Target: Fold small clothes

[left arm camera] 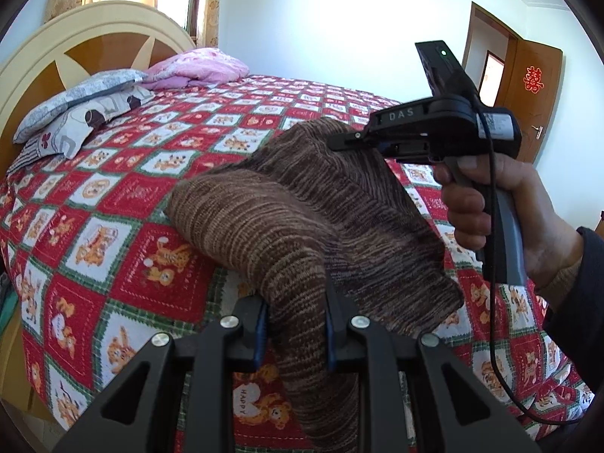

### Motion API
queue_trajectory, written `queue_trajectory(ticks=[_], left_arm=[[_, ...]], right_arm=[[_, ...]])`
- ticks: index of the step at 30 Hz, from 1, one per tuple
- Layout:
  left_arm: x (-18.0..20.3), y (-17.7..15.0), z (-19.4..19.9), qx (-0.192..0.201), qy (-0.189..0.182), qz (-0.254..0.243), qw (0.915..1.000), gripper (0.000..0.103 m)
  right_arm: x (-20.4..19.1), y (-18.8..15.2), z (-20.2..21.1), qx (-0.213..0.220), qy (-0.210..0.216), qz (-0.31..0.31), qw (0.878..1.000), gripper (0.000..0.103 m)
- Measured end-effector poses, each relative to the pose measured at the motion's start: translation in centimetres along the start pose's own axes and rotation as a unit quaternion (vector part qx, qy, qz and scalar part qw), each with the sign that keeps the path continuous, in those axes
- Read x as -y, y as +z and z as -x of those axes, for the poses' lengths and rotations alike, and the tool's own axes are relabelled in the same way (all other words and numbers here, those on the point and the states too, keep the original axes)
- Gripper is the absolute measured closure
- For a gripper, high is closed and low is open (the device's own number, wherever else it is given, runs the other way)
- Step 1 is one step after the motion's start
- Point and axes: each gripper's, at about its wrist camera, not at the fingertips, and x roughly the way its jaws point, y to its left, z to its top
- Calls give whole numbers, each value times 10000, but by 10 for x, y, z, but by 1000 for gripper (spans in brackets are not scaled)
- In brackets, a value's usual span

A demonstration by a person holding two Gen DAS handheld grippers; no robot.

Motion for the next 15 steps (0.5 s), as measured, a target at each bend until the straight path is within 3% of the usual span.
queue_trajectory(ticks=[10,15], left_arm=[[2,-18,-16,-133,215,-140,9996,79],[5,-27,-21,-60,345,-199,9992,78]], right_arm=[[14,-1,-24,-219,-242,-106,9994,90],[22,-5,-47,-542,-386,-304,9973,90]])
